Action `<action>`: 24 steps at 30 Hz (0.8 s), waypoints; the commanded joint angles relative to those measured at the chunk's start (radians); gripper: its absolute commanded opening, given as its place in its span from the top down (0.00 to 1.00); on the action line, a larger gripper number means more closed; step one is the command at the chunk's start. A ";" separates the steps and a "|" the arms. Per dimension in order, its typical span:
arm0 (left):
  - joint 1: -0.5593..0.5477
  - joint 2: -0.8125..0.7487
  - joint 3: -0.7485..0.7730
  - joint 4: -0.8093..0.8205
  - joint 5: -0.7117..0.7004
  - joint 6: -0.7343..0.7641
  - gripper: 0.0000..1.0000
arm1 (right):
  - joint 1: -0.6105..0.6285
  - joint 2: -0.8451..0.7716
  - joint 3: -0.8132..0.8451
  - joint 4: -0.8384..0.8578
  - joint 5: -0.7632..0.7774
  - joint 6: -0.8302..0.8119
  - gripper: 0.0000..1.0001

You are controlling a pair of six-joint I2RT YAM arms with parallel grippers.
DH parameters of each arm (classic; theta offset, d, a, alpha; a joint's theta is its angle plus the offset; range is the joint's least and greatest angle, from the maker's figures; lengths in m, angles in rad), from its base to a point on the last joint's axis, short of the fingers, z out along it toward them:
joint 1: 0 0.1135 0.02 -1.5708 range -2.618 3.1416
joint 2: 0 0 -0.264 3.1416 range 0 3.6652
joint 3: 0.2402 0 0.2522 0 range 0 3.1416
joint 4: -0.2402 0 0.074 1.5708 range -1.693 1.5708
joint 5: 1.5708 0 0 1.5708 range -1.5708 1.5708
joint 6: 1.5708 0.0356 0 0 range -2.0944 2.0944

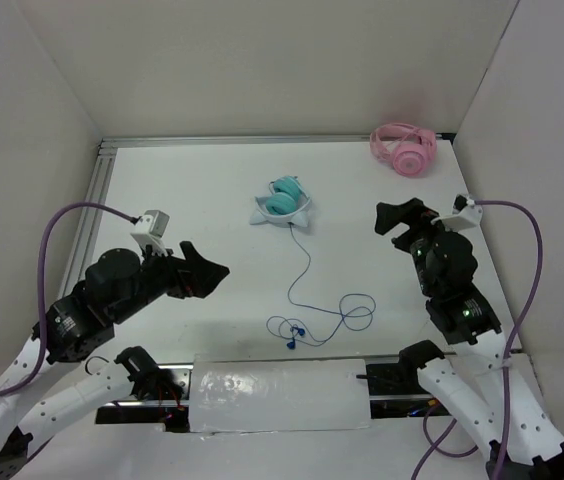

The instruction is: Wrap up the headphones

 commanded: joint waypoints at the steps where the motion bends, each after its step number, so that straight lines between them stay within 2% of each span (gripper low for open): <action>1: -0.005 -0.027 -0.015 -0.013 -0.056 -0.050 0.01 | -0.001 0.111 0.146 -0.063 0.051 -0.027 0.00; 3: -0.004 -0.032 -0.041 -0.007 -0.051 -0.048 0.01 | -0.001 0.172 0.186 -0.131 0.095 -0.010 0.00; 7: -0.004 -0.009 -0.046 -0.024 -0.064 -0.063 0.01 | -0.001 0.351 0.264 -0.159 0.135 -0.082 0.00; 9: -0.004 0.014 -0.035 -0.046 -0.073 -0.083 0.01 | -0.014 0.428 0.289 -0.105 0.006 -0.166 0.04; 10: -0.002 0.020 -0.031 -0.053 -0.079 -0.093 0.01 | -0.030 0.454 0.304 -0.099 -0.202 -0.236 0.06; 11: -0.002 0.028 -0.028 -0.057 -0.090 -0.103 0.01 | -0.054 0.488 0.319 -0.082 -0.264 -0.237 0.00; 13: -0.004 0.042 -0.026 -0.057 -0.088 -0.103 0.01 | -0.064 0.593 0.365 -0.061 -0.363 -0.263 0.00; 18: -0.001 0.046 -0.047 -0.051 -0.094 -0.117 0.01 | -0.082 0.852 0.511 0.011 -0.371 -0.363 0.00; 21: 0.002 0.048 -0.067 -0.041 -0.077 -0.122 0.01 | -0.082 0.995 0.598 0.030 -0.464 -0.475 0.00; 24: 0.005 0.062 -0.072 -0.063 -0.077 -0.139 0.01 | -0.080 1.167 0.747 -0.051 -0.564 -0.567 0.00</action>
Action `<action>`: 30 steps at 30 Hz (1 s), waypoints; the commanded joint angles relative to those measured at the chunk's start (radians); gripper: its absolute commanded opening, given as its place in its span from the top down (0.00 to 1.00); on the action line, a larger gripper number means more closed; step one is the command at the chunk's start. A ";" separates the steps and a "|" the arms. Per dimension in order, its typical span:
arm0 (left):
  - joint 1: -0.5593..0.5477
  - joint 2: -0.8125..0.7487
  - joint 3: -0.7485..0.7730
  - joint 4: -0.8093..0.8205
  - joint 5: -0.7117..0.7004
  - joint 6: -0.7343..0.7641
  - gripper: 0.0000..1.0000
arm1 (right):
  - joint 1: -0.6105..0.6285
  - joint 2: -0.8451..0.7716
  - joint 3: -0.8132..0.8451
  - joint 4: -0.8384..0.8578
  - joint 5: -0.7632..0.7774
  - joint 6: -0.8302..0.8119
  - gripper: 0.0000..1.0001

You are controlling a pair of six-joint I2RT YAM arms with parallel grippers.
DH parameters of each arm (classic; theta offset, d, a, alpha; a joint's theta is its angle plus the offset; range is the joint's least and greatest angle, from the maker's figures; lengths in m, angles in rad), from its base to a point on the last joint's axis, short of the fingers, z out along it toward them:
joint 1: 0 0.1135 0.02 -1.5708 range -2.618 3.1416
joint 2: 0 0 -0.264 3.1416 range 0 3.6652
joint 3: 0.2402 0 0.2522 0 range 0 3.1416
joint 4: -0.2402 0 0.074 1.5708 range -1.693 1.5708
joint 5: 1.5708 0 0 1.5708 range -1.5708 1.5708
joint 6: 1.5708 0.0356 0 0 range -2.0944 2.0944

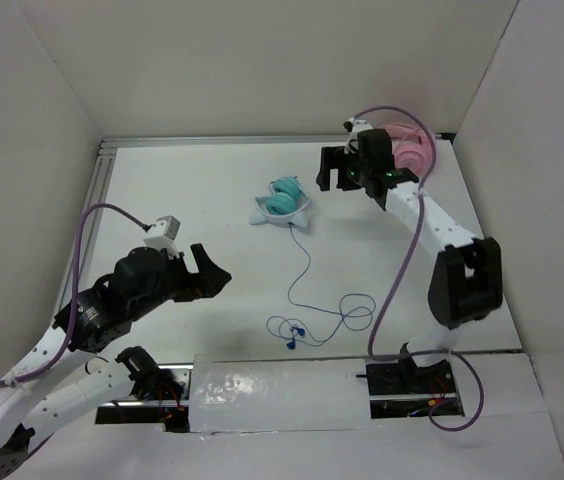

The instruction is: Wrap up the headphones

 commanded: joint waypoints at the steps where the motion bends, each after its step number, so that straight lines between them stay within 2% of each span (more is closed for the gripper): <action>1: 0.007 0.012 -0.003 0.001 -0.004 -0.026 0.01 | -0.005 0.145 0.164 -0.051 -0.164 -0.173 0.00; 2: 0.009 0.021 -0.005 -0.016 -0.007 -0.040 0.01 | -0.003 0.222 0.245 -0.077 -0.190 -0.186 0.00; 5: 0.010 0.032 -0.014 -0.028 -0.015 -0.054 0.01 | 0.010 0.339 0.336 -0.151 -0.211 -0.226 0.00; 10: 0.013 0.032 -0.028 -0.021 -0.013 -0.054 0.01 | 0.062 0.474 0.471 -0.240 -0.042 -0.232 0.02; 13: 0.015 0.036 -0.028 -0.022 -0.016 -0.059 0.01 | 0.081 0.560 0.559 -0.293 0.067 -0.213 0.09; 16: 0.016 0.047 -0.026 -0.031 -0.023 -0.073 0.01 | 0.087 0.613 0.608 -0.301 0.096 -0.192 0.14; 19: 0.018 0.061 -0.023 -0.039 -0.024 -0.079 0.01 | 0.089 0.640 0.620 -0.297 0.081 -0.181 0.27; 20: 0.018 0.065 -0.022 -0.044 -0.027 -0.080 0.01 | 0.089 0.646 0.617 -0.300 0.064 -0.180 0.41; 21: 0.018 0.068 -0.017 -0.047 -0.027 -0.086 0.01 | 0.087 0.643 0.610 -0.294 0.047 -0.175 0.47; 23: 0.016 0.081 -0.013 -0.059 -0.033 -0.096 0.01 | 0.086 0.631 0.588 -0.297 -0.015 -0.175 0.67; 25: 0.018 0.088 -0.013 -0.056 -0.035 -0.102 0.01 | 0.086 0.602 0.549 -0.292 -0.072 -0.175 0.78; 26: 0.018 0.091 -0.016 -0.051 -0.030 -0.100 0.01 | 0.086 0.588 0.530 -0.284 -0.120 -0.172 0.90; 27: 0.018 0.096 -0.016 -0.047 -0.026 -0.100 0.01 | 0.084 0.575 0.510 -0.263 -0.138 -0.167 0.96; 28: 0.016 0.101 -0.017 -0.044 -0.024 -0.103 0.01 | 0.086 0.539 0.466 -0.251 -0.158 -0.160 1.00; 30: 0.018 0.108 -0.016 -0.037 -0.010 -0.111 0.01 | 0.086 0.498 0.417 -0.202 -0.204 -0.116 1.00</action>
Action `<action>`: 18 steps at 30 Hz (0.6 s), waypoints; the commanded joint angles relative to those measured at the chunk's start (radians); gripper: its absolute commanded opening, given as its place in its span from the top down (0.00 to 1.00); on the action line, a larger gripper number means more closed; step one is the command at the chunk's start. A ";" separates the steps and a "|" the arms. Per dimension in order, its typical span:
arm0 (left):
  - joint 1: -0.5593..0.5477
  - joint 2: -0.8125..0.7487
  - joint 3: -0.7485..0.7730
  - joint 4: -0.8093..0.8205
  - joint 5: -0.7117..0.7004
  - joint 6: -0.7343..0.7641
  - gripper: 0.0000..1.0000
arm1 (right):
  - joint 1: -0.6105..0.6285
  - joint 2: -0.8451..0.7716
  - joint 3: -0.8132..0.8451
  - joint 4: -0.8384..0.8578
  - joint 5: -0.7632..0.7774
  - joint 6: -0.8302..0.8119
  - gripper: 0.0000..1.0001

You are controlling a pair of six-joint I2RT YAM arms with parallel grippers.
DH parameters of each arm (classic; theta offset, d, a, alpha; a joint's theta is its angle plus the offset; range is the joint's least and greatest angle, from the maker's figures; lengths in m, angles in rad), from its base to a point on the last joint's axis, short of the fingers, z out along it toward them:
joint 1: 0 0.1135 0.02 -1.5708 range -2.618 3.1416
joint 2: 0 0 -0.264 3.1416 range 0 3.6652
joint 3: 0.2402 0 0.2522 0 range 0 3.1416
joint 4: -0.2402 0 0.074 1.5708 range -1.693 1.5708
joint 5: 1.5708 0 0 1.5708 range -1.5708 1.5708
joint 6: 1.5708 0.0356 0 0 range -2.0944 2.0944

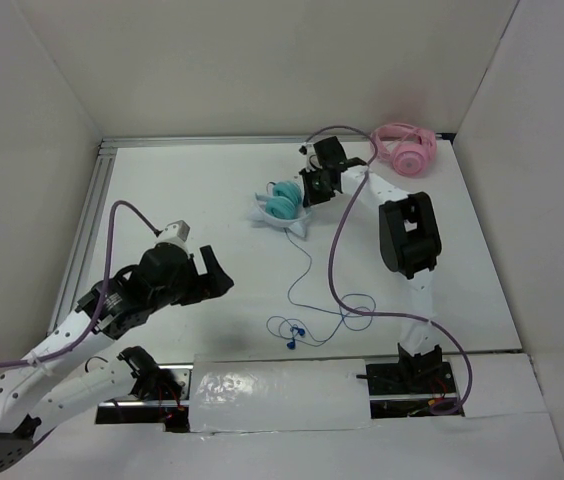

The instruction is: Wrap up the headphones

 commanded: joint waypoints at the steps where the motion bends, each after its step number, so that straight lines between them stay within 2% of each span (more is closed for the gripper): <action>1: 0.005 0.016 0.015 0.026 0.010 -0.028 0.01 | 0.004 -0.161 -0.119 0.062 -0.143 0.064 1.00; 5: 0.005 0.059 0.029 0.027 0.007 -0.061 0.01 | 0.013 -0.304 -0.311 0.234 -0.233 0.208 1.00; 6: 0.008 0.085 0.034 0.026 -0.002 -0.081 0.01 | 0.036 -0.378 -0.409 0.324 -0.214 0.293 1.00; 8: 0.010 0.121 0.052 0.024 -0.010 -0.112 0.01 | 0.068 -0.457 -0.506 0.456 -0.178 0.349 1.00; 10: 0.010 0.182 0.089 0.006 -0.011 -0.143 0.01 | 0.145 -0.587 -0.653 0.510 -0.036 0.424 1.00; 11: 0.013 0.222 0.103 -0.013 -0.019 -0.178 0.01 | 0.174 -0.623 -0.693 0.597 0.027 0.439 1.00; 12: 0.014 0.246 0.118 -0.033 -0.029 -0.202 0.01 | 0.240 -0.694 -0.757 0.610 0.178 0.479 1.00; 14: 0.016 0.295 0.162 -0.057 -0.033 -0.255 0.03 | 0.295 -0.762 -0.825 0.635 0.376 0.522 1.00; 16: 0.017 0.317 0.185 -0.062 -0.017 -0.285 0.05 | 0.354 -0.790 -0.867 0.678 0.430 0.568 1.00; 18: 0.017 0.323 0.187 -0.068 -0.007 -0.316 0.06 | 0.398 -0.818 -0.911 0.687 0.547 0.626 1.00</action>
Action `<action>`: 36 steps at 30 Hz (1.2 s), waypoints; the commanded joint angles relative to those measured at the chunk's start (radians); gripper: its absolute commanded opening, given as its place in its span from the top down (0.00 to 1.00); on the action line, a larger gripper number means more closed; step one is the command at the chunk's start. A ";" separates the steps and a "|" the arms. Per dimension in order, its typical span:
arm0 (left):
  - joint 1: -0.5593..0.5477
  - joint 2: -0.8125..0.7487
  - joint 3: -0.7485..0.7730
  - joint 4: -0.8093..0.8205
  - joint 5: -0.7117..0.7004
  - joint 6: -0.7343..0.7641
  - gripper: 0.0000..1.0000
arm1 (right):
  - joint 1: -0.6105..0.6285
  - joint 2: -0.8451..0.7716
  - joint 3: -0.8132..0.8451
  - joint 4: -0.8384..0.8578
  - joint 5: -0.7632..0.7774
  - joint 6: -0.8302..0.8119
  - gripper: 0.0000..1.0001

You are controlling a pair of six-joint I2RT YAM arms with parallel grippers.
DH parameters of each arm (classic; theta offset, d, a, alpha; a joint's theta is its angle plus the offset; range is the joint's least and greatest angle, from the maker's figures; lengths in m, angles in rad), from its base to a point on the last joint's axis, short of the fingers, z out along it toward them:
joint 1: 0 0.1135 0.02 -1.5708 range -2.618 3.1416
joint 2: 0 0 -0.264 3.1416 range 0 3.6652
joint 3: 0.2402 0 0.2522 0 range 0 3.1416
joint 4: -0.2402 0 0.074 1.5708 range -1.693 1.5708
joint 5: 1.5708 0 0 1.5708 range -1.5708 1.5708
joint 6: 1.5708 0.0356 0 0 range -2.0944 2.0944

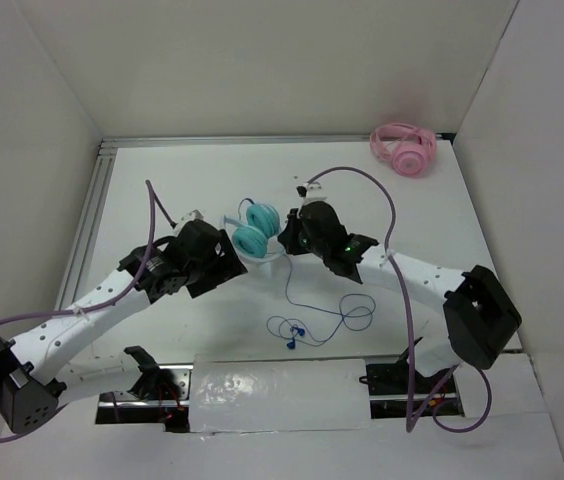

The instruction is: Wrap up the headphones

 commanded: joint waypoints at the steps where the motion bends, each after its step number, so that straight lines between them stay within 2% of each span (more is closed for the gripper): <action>1: 0.007 -0.012 0.038 -0.025 0.002 -0.118 0.07 | 0.029 -0.066 -0.047 0.177 0.278 0.155 1.00; 7: 0.010 -0.146 -0.030 -0.019 -0.065 -0.295 0.13 | 0.128 -0.129 -0.118 0.209 0.436 0.217 1.00; 13: 0.008 -0.240 -0.088 0.101 -0.105 -0.259 0.14 | 0.173 -0.172 -0.136 0.196 0.466 0.273 1.00; 18: 0.010 -0.140 -0.019 0.106 -0.156 -0.227 0.13 | 0.196 -0.169 -0.110 0.149 0.461 0.281 1.00; 25: 0.008 -0.001 0.090 0.000 -0.220 -0.276 0.13 | 0.210 -0.163 -0.075 0.114 0.452 0.269 1.00; 33: 0.008 0.025 0.045 0.168 -0.196 -0.186 0.16 | 0.217 -0.168 -0.054 0.088 0.424 0.270 1.00; 36: 0.010 0.048 0.045 0.168 -0.199 -0.183 0.17 | 0.222 -0.175 -0.054 0.089 0.412 0.270 1.00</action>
